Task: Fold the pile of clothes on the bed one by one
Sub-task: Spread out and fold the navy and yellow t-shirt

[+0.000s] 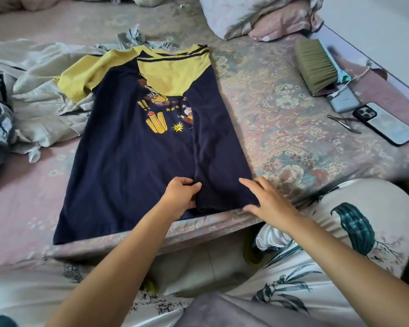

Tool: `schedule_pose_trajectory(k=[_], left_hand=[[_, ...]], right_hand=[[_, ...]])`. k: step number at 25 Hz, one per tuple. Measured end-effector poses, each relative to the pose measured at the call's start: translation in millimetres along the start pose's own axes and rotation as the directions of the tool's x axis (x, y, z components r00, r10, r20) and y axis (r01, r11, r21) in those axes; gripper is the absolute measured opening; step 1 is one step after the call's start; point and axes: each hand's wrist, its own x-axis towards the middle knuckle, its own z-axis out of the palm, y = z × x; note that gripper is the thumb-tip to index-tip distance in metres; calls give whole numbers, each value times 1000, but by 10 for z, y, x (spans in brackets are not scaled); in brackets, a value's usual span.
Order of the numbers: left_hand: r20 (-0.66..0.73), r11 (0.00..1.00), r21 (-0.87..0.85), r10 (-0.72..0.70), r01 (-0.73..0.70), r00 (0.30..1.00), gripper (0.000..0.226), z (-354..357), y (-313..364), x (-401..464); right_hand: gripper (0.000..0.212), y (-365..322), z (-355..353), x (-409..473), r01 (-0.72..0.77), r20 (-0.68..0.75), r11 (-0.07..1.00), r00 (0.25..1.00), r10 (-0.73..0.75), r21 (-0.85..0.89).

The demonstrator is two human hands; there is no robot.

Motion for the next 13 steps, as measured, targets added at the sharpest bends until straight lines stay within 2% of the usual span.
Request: schedule_pose_trajectory(k=[1,2,5,6,8,9,10,11,12,13], left_hand=[[63,991,-120,-49,56,997,19,23,-2,-4],[90,989,-128,-67,78,994,17,55,-12,-13],[-32,988,152,39,-34,999,12,135,-58,-43],[-29,986,141,97,-92,995,11,147,-58,-48],[66,980,14,196,-197,978,9,175,-37,-59],[67,965,78,247,-252,967,9,181,-34,-52],[40,914,263,309,-309,950,9,184,-41,-57],[17,812,464,390,-353,921,10,175,-91,-43],[39,666,621,500,-413,865,12,153,-172,-27],[95,528,707,588,-470,803,15,121,-241,-45]], right_hand=[[57,22,5,13,-5,-64,996,998,11,87],[47,32,11,20,0,-157,985,987,27,174],[38,-6,-23,-12,49,-366,948,928,73,314],[37,-28,-39,-36,90,-436,939,897,69,333],[36,-44,-60,-84,166,-567,941,823,33,295],[37,-36,-64,-98,168,-584,957,812,2,236],[42,-7,-34,-106,139,-558,980,829,-37,141],[50,11,2,-122,101,-488,995,870,-78,22],[55,28,43,-142,80,-398,995,912,-100,-67],[55,39,63,-152,36,-330,995,942,-65,-93]])
